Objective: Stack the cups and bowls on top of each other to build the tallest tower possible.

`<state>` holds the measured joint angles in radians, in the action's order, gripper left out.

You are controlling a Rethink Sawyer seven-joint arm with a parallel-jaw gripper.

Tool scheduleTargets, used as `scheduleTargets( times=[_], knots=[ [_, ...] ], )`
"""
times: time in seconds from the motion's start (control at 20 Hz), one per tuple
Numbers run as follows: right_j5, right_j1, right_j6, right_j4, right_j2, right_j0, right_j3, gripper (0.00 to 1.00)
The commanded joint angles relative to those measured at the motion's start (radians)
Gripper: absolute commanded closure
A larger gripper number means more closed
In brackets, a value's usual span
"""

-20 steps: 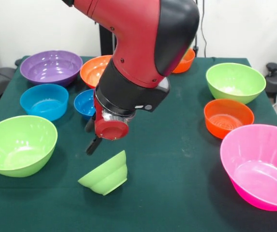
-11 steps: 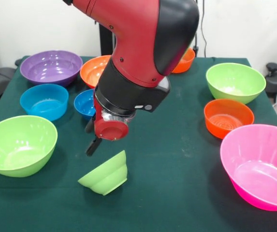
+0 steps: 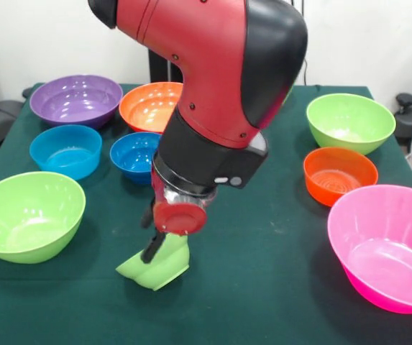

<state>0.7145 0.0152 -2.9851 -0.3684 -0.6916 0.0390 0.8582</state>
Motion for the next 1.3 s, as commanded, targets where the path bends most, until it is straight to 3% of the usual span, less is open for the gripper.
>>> scheduleTargets(
  times=[0.05, 0.8, 1.3],
  knots=[
    [-0.02, -0.061, -0.273, -0.077, 0.029, -0.019, -0.093, 0.0],
    [-0.066, -0.064, -0.254, -0.185, 0.0, 0.0, -0.065, 0.0],
    [-0.077, -0.113, -0.302, -0.273, -0.052, -0.005, -0.117, 0.0]
  ],
)
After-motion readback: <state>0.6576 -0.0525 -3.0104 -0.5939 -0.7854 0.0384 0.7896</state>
